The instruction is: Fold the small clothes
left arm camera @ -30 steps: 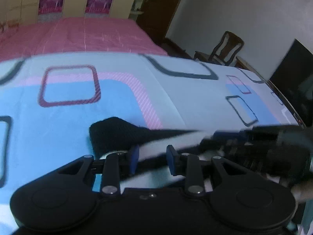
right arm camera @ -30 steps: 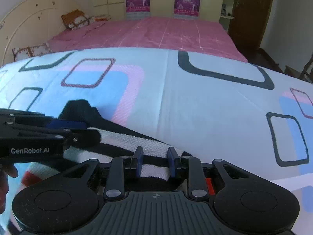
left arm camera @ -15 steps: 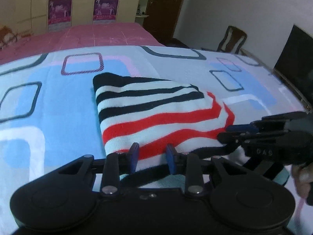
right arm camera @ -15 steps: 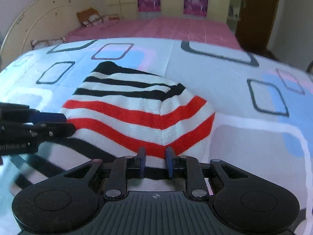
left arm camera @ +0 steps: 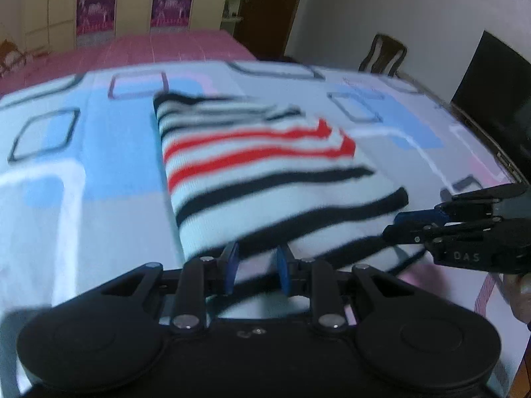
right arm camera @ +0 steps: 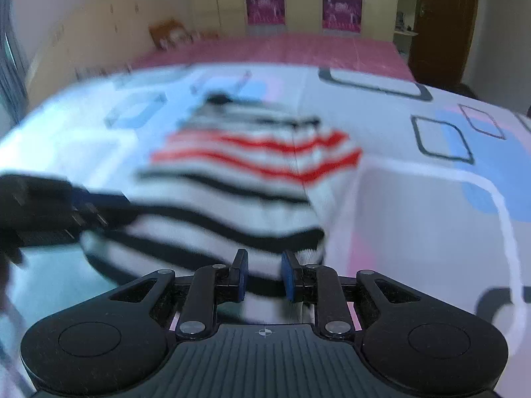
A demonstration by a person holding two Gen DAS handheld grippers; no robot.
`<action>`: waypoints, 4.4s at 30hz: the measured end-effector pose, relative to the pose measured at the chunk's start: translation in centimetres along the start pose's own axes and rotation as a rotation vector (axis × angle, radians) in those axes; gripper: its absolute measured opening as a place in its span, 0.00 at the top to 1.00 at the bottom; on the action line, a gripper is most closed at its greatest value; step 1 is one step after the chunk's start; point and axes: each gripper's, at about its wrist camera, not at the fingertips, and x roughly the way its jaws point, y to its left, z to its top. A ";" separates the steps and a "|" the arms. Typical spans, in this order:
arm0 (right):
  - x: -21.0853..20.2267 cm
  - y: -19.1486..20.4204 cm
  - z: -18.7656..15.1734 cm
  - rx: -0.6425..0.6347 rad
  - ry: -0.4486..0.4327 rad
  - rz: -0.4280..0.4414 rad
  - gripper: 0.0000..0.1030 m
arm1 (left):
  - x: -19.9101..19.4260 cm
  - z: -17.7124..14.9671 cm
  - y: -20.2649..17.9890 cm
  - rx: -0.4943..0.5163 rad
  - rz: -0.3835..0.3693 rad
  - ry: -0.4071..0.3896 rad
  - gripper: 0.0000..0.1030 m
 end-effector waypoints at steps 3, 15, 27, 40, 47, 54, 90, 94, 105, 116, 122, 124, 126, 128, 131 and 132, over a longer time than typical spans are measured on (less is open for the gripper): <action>0.6 1.0 -1.4 -0.045 -0.001 -0.064 0.89 | 0.7 -1.0 -0.7 0.059 0.037 -0.008 0.77; -3.5 -0.9 0.0 0.185 -0.180 -0.072 0.30 | -2.4 0.7 3.3 -0.048 -0.008 -0.090 0.46; 1.1 -7.8 -0.2 0.473 -0.048 0.148 0.77 | 0.9 0.5 4.2 -0.132 0.011 0.039 0.32; 3.7 -16.5 1.0 0.735 -0.019 0.514 0.23 | 3.1 3.3 6.5 -0.359 -0.130 0.107 0.18; 5.8 -17.6 0.8 0.735 0.068 0.621 0.23 | 4.4 3.2 8.0 -0.479 -0.185 0.125 0.14; 7.1 -17.7 1.6 0.700 0.093 0.693 0.23 | 5.2 3.4 8.4 -0.511 -0.205 0.115 0.16; 3.7 -10.4 4.1 0.426 -0.010 0.493 0.67 | 2.0 6.2 5.9 -0.248 -0.178 0.035 0.60; 2.2 -8.9 4.0 0.423 -0.024 0.453 0.67 | 0.7 5.9 7.0 -0.233 -0.213 0.018 0.60; 0.1 -0.8 6.2 0.367 -0.062 0.411 0.67 | -4.8 4.7 12.6 -0.213 -0.229 -0.036 0.60; 3.0 9.7 9.3 0.292 -0.043 0.466 0.67 | -10.4 1.4 21.8 -0.265 -0.160 -0.053 0.60; 6.4 13.7 10.0 0.309 -0.002 0.512 0.67 | -11.1 -1.0 26.7 -0.318 -0.132 -0.043 0.60; 8.2 14.6 9.7 0.308 0.024 0.509 0.67 | -9.9 -2.1 28.1 -0.326 -0.111 -0.013 0.58; 10.7 14.2 8.5 0.361 0.072 0.471 0.67 | -9.0 -3.6 29.7 -0.365 -0.108 0.019 0.48; 12.2 12.0 6.8 0.495 0.064 0.543 0.66 | -8.9 -4.7 30.9 -0.456 -0.161 -0.009 0.47; 12.3 11.2 6.6 0.536 0.058 0.559 0.66 | -9.1 -4.4 30.4 -0.428 -0.146 -0.023 0.45; 12.1 11.3 6.9 0.525 0.060 0.546 0.63 | -9.2 -4.2 30.4 -0.423 -0.138 -0.021 0.42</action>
